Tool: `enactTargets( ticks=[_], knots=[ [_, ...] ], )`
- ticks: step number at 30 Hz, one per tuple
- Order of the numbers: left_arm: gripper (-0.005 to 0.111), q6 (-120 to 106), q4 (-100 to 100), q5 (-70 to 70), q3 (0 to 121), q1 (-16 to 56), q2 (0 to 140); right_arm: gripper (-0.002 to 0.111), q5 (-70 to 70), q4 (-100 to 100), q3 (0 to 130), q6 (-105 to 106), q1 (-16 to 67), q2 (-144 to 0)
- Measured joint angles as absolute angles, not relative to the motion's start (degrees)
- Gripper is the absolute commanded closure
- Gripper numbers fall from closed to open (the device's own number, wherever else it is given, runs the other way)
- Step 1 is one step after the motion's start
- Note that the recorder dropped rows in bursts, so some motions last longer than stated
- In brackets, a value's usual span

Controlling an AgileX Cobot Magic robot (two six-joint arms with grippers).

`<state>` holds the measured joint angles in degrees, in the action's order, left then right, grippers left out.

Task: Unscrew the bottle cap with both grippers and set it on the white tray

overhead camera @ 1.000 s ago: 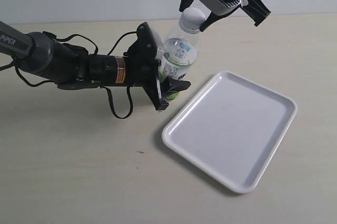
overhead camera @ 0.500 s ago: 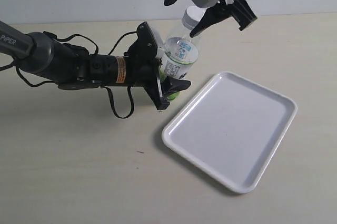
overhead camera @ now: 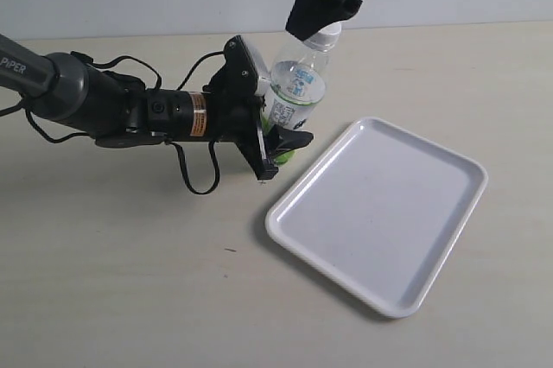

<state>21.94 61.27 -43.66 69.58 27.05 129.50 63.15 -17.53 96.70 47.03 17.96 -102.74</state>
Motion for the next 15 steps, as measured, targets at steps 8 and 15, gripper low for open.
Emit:
enactTargets(
  ticks=[8, 15],
  knots=[
    [0.107, 21.9, 61.3, -43.7, 69.6, 27.1, 129.5, 0.039, 62.0, -7.6, 96.7, 22.1, 18.0, -102.7],
    [0.107, 21.8, 61.3, -43.7, 69.6, 27.1, 129.5, 0.039, 62.1, -11.2, 96.7, 19.2, 18.0, -102.7]
  ],
)
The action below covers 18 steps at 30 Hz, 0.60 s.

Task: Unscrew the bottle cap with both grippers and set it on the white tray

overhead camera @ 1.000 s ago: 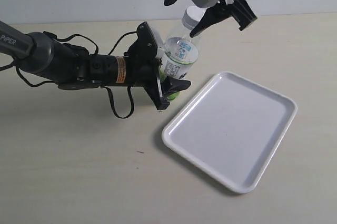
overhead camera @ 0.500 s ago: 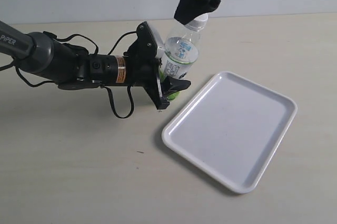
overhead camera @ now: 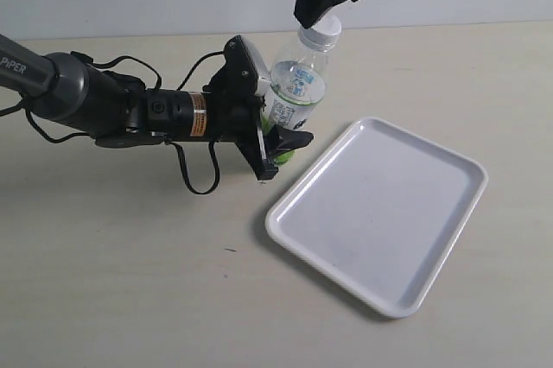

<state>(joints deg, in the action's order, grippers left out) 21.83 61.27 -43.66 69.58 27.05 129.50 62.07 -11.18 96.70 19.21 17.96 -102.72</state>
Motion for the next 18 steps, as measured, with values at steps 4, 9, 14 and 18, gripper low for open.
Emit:
enactTargets(
  ticks=[4, 9, 14, 18],
  knots=[
    [0.107, 21.8, 61.3, -43.7, 69.6, 27.1, 129.5, 0.039, 62.3, -11.4, 96.7, 18.0, 18.0, -102.7],
    [0.107, 21.8, 61.3, -43.7, 69.6, 27.1, 129.5, 0.039, 62.6, -11.4, 96.7, 17.8, 18.0, -102.7],
    [0.107, 21.8, 61.3, -43.7, 69.6, 27.1, 129.5, 0.039, 63.1, -11.5, 96.7, 17.8, 18.0, -103.5],
    [0.107, 21.8, 61.3, -43.7, 69.6, 27.1, 129.5, 0.039, 63.2, -11.6, 96.7, 17.8, 18.0, -104.8]
  ],
)
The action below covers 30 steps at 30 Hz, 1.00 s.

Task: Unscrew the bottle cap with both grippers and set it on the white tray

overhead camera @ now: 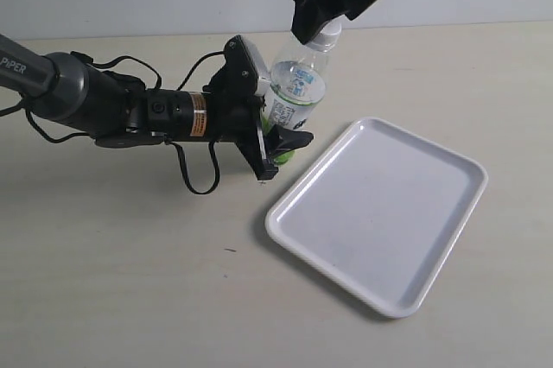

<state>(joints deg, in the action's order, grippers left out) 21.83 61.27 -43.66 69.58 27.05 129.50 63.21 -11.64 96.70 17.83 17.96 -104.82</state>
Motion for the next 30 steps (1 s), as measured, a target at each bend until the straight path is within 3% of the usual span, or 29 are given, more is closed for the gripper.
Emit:
enactTargets(
  ticks=[7, 16, 22, 30],
  knots=[
    [0.107, 21.8, 61.3, -43.7, 69.6, 27.1, 129.5, 0.047, 63.3, -11.6, 96.7, 17.8, 18.0, -105.1],
    [0.107, 21.8, 61.0, -43.6, 69.6, 27.1, 129.5, 0.076, 63.6, -12.2, 96.7, 17.8, 18.0, -105.1],
    [0.107, 21.7, 61.0, -43.6, 69.6, 27.1, 129.5, 0.108, 63.6, -12.2, 96.7, 17.8, 18.0, -105.1],
    [0.107, 21.7, 61.0, -43.6, 69.6, 27.1, 129.5, 0.108, 63.6, -12.2, 96.7, 20.6, 18.0, -105.1]
  ],
)
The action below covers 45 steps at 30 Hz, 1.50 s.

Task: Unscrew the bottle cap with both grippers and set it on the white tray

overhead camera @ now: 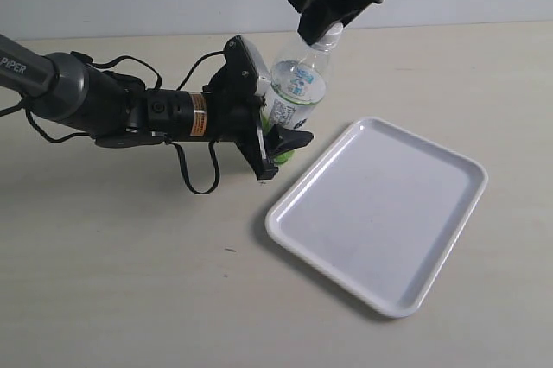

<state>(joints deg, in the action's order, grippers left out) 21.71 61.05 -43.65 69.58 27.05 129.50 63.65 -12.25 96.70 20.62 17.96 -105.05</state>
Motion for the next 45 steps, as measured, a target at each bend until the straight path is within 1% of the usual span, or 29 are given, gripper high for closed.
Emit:
enactTargets(
  ticks=[5, 23, 36, 45],
  knots=[
    [0.107, 21.6, 61.0, -43.6, 69.6, 27.1, 129.5, 0.108, 63.7, -12.4, 96.7, 28.4, 18.0, -105.1],
    [0.107, 21.5, 61.0, -43.6, 69.6, 27.0, 129.5, 0.108, 64.0, -13.0, 96.7, 76.3, 18.0, -105.1],
    [0.107, 22.0, 61.0, -43.5, 69.6, 26.9, 129.5, 0.108, 63.0, -14.3, 96.7, 105.8, 18.0, -105.1],
    [0.107, 22.0, 61.1, -43.5, 69.6, 26.9, 129.5, 0.108, 63.1, -14.3, 96.7, 116.0, 18.0, -105.1]
  ],
)
